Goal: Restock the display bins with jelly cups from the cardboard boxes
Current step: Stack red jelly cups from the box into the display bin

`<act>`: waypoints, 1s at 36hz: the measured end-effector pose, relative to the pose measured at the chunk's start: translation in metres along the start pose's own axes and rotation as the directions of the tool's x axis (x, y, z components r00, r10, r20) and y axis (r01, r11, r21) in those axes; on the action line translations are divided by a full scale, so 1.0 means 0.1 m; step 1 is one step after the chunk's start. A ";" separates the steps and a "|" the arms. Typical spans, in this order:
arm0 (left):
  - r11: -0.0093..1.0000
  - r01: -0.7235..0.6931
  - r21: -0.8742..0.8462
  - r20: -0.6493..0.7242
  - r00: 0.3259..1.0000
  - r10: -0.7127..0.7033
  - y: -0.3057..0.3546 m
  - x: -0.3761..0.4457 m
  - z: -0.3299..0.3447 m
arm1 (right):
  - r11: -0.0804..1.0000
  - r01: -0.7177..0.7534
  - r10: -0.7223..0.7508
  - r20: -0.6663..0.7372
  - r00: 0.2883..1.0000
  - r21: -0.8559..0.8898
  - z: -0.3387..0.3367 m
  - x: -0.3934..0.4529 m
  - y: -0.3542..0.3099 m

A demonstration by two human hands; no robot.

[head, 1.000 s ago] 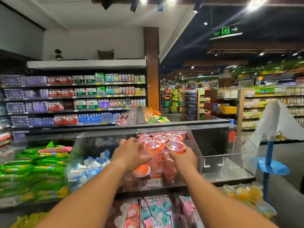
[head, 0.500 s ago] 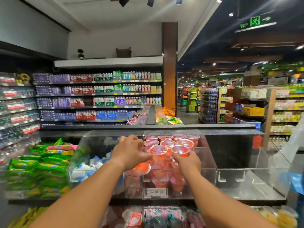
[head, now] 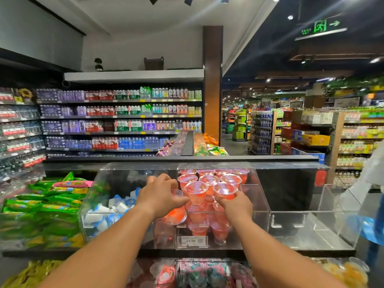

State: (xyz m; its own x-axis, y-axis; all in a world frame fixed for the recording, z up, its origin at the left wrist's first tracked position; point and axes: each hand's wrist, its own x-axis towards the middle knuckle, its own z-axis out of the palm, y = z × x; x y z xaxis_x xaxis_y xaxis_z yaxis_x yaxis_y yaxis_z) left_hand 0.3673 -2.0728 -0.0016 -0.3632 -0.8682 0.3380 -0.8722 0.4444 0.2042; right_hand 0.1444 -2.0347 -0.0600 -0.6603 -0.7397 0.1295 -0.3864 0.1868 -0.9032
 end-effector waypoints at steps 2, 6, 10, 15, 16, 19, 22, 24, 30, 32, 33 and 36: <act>1.000 -0.001 0.001 0.003 1.000 0.001 0.02 0.00 0.01 | 1.000 -0.013 0.013 0.006 1.000 0.005 0.02 0.01 -0.02; 1.000 -0.009 0.005 0.001 1.000 0.009 0.04 0.00 0.02 | 1.000 -0.002 0.002 0.008 1.000 0.023 0.07 0.00 -0.02; 1.000 -0.008 0.014 -0.003 1.000 0.008 0.02 -0.01 0.03 | 1.000 0.022 -0.022 0.005 1.000 0.000 0.08 -0.01 0.02; 1.000 -0.010 0.026 -0.001 1.000 0.010 -0.01 -0.01 0.03 | 0.999 0.033 -0.033 0.010 0.999 -0.005 0.06 -0.02 0.02; 1.000 -0.009 0.025 -0.002 1.000 0.009 -0.01 -0.01 0.03 | 0.999 0.034 -0.034 0.012 0.999 -0.008 0.06 -0.02 0.02; 1.000 -0.011 0.025 -0.006 1.000 0.011 -0.01 -0.02 0.03 | 0.999 0.032 -0.032 0.012 0.999 -0.022 0.08 -0.01 0.03; 1.000 -0.012 0.010 -0.004 1.000 0.012 -0.01 -0.01 0.02 | 0.998 0.050 -0.050 0.004 0.999 -0.048 0.07 -0.01 0.04; 1.000 -0.015 0.000 -0.004 1.000 0.015 -0.01 0.00 0.01 | 0.997 0.051 -0.051 -0.008 0.999 -0.064 0.04 -0.03 0.06; 0.997 -0.040 -0.073 -0.031 0.999 0.038 0.05 0.03 -0.11 | 0.985 0.171 -0.174 -0.139 0.975 -0.032 -0.08 -0.27 0.03; 0.991 -0.049 -0.123 -0.052 0.998 0.043 0.09 0.05 -0.17 | 0.952 0.304 -0.306 -0.141 0.941 -0.041 -0.11 -0.36 -0.06; 0.988 -0.058 -0.145 -0.064 0.997 0.049 0.12 0.07 -0.19 | 0.926 0.376 -0.378 -0.114 0.919 -0.041 -0.11 -0.41 -0.10; 0.976 -0.083 -0.199 -0.099 0.993 0.064 0.21 0.09 -0.26 | 0.831 0.556 -0.554 0.045 0.831 -0.019 -0.11 -0.56 -0.26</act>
State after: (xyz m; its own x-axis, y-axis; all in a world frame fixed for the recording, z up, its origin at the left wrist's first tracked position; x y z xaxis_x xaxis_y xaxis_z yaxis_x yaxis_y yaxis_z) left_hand 0.3541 -2.0658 0.0300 -0.3843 -0.8118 0.4395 -0.7564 0.5499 0.3543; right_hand 0.1841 -1.9908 -0.0394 -0.3058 -0.7472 0.5901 -0.7006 -0.2431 -0.6709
